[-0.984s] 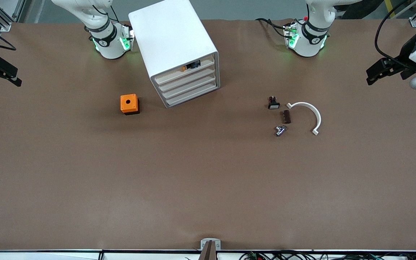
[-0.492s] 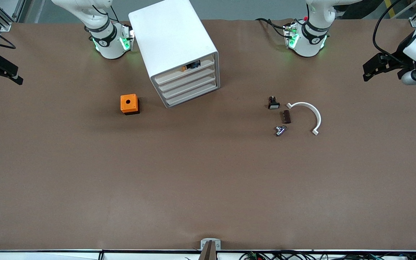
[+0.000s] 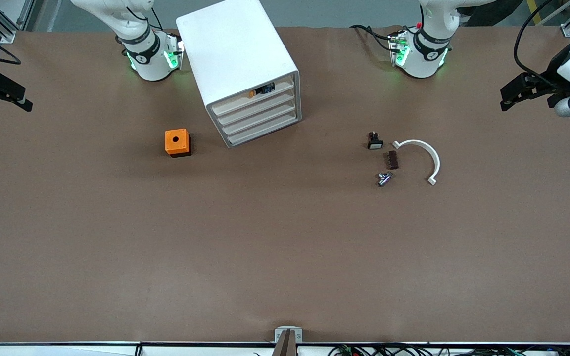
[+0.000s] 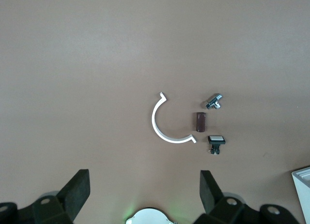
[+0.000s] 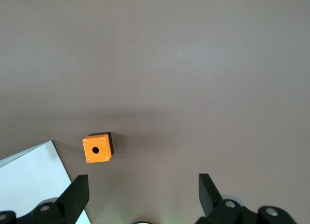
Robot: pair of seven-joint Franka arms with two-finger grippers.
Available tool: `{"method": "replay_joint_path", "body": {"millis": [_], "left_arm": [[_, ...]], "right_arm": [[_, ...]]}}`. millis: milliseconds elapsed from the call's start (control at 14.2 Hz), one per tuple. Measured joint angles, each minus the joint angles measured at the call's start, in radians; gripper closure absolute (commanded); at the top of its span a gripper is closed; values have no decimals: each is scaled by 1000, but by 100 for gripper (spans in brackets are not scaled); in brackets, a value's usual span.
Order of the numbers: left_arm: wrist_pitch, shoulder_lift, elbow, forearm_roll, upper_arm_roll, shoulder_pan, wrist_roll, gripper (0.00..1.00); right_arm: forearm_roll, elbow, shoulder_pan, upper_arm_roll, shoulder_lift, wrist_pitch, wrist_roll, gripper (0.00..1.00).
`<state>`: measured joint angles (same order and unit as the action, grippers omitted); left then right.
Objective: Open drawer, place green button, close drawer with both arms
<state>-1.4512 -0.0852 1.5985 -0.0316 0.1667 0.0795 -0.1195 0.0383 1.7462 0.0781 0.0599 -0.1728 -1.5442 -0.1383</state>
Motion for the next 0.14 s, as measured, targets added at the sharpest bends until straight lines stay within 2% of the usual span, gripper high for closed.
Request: {"method": "replay_joint_path", "body": {"millis": [141], "left_arm": [[0,5,-7,0,0,0,0,0]], "right_arm": [[-15,0,0,-5,0,0,19,0]]}}
